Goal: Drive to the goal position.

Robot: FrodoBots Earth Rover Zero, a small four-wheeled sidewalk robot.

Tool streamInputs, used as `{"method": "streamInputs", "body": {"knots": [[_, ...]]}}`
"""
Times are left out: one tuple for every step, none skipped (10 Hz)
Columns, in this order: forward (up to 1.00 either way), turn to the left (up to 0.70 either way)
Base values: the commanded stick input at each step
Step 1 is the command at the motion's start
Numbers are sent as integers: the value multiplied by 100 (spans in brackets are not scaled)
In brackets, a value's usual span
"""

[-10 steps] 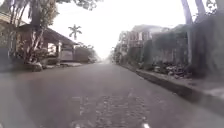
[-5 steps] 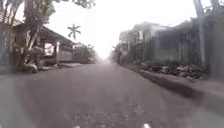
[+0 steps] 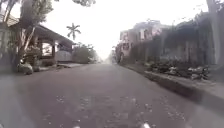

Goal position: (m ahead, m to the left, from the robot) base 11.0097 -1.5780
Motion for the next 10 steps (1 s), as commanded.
{"method": "streamInputs", "body": {"knots": [[100,0],[100,0],[100,0],[100,0],[100,0],[100,0],[100,0],[100,0],[100,-28],[100,-40]]}}
